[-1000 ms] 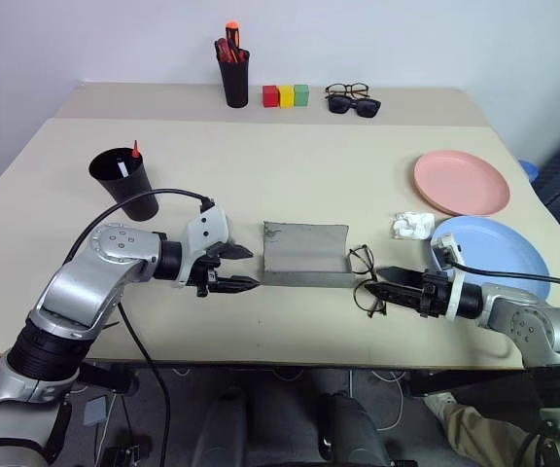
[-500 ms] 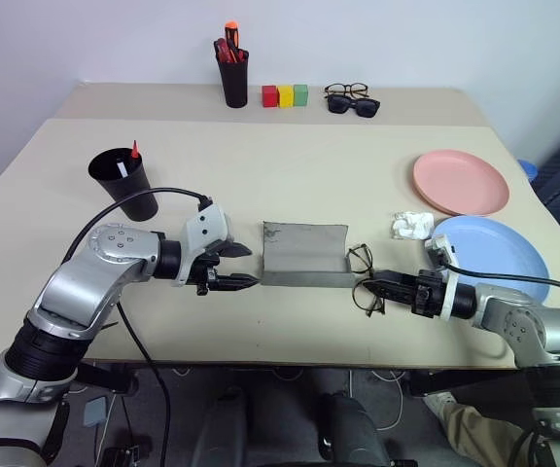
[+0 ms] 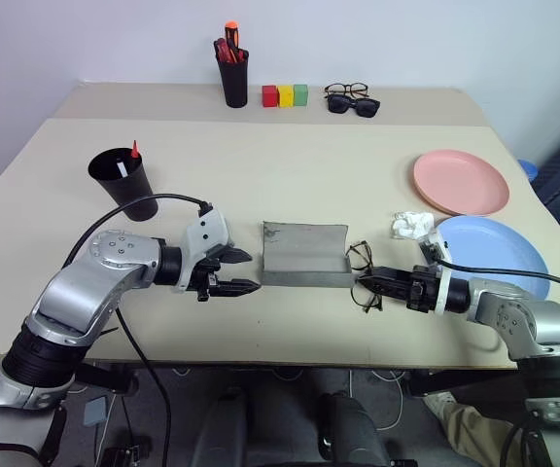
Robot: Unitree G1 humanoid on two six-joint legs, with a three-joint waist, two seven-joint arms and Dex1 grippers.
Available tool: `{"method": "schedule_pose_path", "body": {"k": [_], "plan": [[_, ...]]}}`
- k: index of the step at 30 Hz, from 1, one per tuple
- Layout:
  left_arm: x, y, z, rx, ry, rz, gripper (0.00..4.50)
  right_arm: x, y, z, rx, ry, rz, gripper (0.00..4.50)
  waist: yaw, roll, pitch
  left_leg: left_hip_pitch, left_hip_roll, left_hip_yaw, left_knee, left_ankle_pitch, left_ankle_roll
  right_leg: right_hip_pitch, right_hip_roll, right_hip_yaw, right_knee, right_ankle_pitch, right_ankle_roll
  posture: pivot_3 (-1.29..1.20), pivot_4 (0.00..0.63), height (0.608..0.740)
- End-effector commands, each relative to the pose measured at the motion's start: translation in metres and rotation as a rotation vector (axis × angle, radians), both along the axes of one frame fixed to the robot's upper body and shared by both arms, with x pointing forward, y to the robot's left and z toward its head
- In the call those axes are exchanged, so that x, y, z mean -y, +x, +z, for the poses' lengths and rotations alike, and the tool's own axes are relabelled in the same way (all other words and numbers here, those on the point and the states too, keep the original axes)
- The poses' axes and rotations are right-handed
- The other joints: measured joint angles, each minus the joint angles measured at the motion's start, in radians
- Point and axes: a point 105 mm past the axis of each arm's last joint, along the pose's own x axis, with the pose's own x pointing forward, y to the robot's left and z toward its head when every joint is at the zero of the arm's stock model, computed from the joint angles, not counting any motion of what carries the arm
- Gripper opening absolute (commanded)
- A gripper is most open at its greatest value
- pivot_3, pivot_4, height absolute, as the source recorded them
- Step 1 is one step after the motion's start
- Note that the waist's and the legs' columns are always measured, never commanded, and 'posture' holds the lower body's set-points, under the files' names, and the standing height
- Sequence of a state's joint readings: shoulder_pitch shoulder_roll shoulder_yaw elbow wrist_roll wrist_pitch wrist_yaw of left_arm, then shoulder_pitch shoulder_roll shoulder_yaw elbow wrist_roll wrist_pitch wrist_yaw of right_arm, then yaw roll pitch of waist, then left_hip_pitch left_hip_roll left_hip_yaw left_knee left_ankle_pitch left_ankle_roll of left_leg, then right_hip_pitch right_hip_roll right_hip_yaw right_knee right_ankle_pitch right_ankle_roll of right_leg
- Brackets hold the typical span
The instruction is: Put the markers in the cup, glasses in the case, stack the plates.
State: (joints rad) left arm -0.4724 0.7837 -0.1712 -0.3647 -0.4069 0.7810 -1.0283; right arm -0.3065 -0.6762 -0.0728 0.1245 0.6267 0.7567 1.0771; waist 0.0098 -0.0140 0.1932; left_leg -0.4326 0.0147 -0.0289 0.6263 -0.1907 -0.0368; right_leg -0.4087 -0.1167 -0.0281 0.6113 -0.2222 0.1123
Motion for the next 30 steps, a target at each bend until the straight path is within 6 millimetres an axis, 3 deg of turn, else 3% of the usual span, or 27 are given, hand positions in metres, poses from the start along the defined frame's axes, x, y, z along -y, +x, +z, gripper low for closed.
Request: {"method": "schedule_pose_path", "body": {"k": [1,10,13,16,25,30], "plan": [[-0.002,-0.003,0.010,0.035,-0.011,0.007,2.86,-0.003,0.003,0.008,0.036,0.013,0.022,2.21,-0.001,0.000,0.000,0.000,0.000,0.000,0.000,0.000,0.000,0.000,0.000,0.000,0.000,0.000,0.000,0.00,0.150,0.740],[-0.004,-0.004,0.009,0.031,-0.012,0.017,2.86,-0.002,0.004,0.009,0.042,0.011,0.019,2.21,0.000,0.000,0.000,0.000,0.000,0.000,0.000,0.000,0.000,0.000,0.000,0.000,0.000,0.000,0.000,0.00,0.150,0.740],[-0.004,-0.003,0.009,0.030,-0.013,0.019,2.86,0.001,0.004,0.009,0.044,0.008,0.008,1.32,0.000,0.000,0.000,0.000,0.000,0.000,0.000,0.000,0.000,0.000,0.000,0.000,0.000,0.000,0.000,0.00,0.150,0.740],[-0.003,-0.003,0.009,0.029,-0.014,0.017,2.86,0.007,0.002,0.009,0.043,0.005,-0.016,0.02,0.000,0.000,0.000,0.000,0.000,0.000,0.000,0.000,0.000,0.000,0.000,0.000,0.000,0.000,0.000,0.00,0.150,0.740],[-0.001,0.002,0.008,0.030,-0.022,0.012,2.86,0.029,-0.009,0.011,0.041,-0.012,-0.094,0.02,0.003,0.000,0.000,-0.001,0.000,0.000,0.001,0.000,0.000,0.000,0.000,0.000,-0.001,0.000,0.000,0.00,0.150,0.740],[-0.010,0.006,0.010,0.048,-0.052,0.051,2.86,0.029,-0.007,0.039,0.186,-0.007,-0.103,0.02,0.001,0.000,0.000,-0.001,0.000,0.000,0.001,0.000,0.000,-0.001,0.000,0.000,-0.001,0.000,0.000,0.00,0.150,0.740]]}}
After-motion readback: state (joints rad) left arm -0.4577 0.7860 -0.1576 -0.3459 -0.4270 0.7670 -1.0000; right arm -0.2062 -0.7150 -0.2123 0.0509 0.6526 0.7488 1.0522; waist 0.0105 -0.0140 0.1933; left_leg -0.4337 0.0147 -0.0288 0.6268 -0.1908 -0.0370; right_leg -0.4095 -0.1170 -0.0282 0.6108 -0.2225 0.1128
